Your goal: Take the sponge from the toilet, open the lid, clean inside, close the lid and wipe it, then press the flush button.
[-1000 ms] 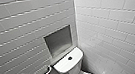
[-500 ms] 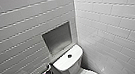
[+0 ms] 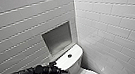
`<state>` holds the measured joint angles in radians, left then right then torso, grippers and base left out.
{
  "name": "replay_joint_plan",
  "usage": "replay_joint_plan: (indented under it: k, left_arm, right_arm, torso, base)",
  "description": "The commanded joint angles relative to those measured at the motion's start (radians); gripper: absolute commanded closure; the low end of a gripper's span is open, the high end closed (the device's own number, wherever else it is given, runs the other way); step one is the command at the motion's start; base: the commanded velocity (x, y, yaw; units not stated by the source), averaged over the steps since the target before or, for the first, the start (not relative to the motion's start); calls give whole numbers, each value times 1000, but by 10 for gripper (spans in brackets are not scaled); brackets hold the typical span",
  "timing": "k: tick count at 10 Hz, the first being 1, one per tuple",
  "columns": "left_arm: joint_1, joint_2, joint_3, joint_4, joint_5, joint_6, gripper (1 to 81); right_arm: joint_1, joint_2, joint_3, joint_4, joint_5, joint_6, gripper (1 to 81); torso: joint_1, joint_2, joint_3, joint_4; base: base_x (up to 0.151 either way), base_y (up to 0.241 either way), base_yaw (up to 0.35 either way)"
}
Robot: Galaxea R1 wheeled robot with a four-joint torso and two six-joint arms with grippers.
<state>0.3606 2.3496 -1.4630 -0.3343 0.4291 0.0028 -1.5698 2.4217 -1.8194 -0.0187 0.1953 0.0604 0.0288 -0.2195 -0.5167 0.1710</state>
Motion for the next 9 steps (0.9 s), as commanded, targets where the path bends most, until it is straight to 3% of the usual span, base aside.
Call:
replay_joint_plan:
  k: [1, 4, 7, 9]
  left_arm:
    - [-219, 54, -106, -95, 85, 5, 10]
    - [-297, 96, -172, -126, 94, 5, 10]
    - [-366, 168, -283, -138, 126, 3, 10]
    - [-386, 229, -380, -124, 134, -43, 10]
  right_arm:
    - [9, -27, 22, 10, -54, 1, 811]
    - [12, -27, 25, 11, -45, 1, 811]
    - [12, -22, 22, 11, -43, 1, 811]
    - [12, -19, 22, 13, -42, 13, 811]
  torso:
    - [0, 0, -30, 0]
    - [0, 0, -68, 0]
    - [1, 2, -56, 0]
    - [1, 2, -56, 0]
  base:
    - [0, 0, 0]
    - [0, 0, 0]
    - [0, 0, 0]
    - [0, 0, 0]
